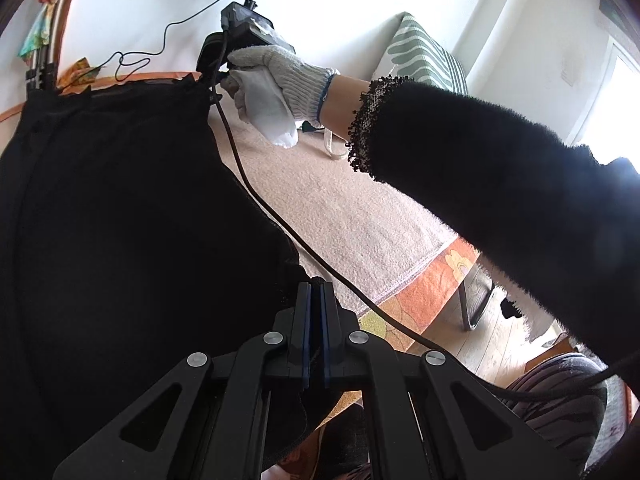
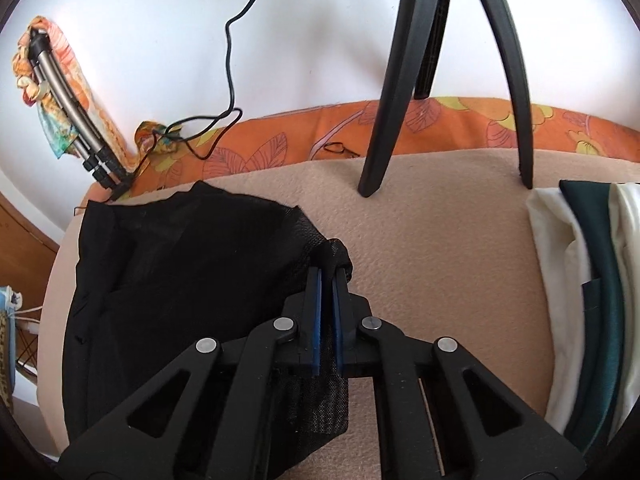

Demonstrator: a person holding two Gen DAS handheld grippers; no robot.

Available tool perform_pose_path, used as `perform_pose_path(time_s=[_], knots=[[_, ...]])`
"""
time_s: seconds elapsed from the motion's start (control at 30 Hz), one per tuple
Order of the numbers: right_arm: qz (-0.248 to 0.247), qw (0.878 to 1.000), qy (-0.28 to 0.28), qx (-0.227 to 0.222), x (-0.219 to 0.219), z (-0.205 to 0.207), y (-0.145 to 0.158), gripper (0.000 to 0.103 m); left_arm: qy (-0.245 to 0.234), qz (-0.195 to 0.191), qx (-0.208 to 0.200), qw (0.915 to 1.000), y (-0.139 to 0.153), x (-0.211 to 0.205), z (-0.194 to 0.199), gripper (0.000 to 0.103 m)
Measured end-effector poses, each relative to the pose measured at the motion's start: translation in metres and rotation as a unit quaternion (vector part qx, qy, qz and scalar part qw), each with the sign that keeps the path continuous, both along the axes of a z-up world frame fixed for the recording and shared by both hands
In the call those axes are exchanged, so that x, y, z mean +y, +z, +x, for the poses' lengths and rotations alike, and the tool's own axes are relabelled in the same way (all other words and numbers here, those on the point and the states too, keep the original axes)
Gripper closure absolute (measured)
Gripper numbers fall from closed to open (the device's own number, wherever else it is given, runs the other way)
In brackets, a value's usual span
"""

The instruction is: Fold small clothes

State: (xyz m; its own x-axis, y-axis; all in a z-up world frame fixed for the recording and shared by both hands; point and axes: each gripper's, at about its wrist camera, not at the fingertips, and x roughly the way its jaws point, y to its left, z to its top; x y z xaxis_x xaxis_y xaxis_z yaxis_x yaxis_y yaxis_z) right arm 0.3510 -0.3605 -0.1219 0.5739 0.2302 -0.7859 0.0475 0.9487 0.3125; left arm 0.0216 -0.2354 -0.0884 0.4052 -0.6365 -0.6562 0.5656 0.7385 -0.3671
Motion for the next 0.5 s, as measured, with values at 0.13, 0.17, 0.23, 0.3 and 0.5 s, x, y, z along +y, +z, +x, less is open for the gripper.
perform_pose_path(time_s=[0.13,0.17,0.23,0.3,0.5], knots=[[-0.011,1.000,-0.006,-0.012,0.002,0.000,0.028,0.098,0.010,-0.012,0.000,0.9999,0.003,0.009,-0.004,0.100],[-0.023,1.000,0.000,-0.014,0.007,0.000,0.035,0.098,0.013,-0.014,-0.001,0.9998,0.004,0.013,-0.005,0.100],[-0.050,0.999,0.006,-0.013,0.018,0.001,0.046,0.098,0.022,-0.021,0.000,0.9995,0.005,0.020,-0.006,0.101],[-0.074,0.997,0.009,-0.007,0.029,0.002,0.053,0.098,0.029,-0.027,0.004,0.9992,0.006,0.028,-0.005,0.101],[-0.135,0.991,0.027,-0.001,0.071,0.007,0.070,0.098,0.051,-0.038,0.012,0.9979,0.005,0.049,-0.009,0.101]])
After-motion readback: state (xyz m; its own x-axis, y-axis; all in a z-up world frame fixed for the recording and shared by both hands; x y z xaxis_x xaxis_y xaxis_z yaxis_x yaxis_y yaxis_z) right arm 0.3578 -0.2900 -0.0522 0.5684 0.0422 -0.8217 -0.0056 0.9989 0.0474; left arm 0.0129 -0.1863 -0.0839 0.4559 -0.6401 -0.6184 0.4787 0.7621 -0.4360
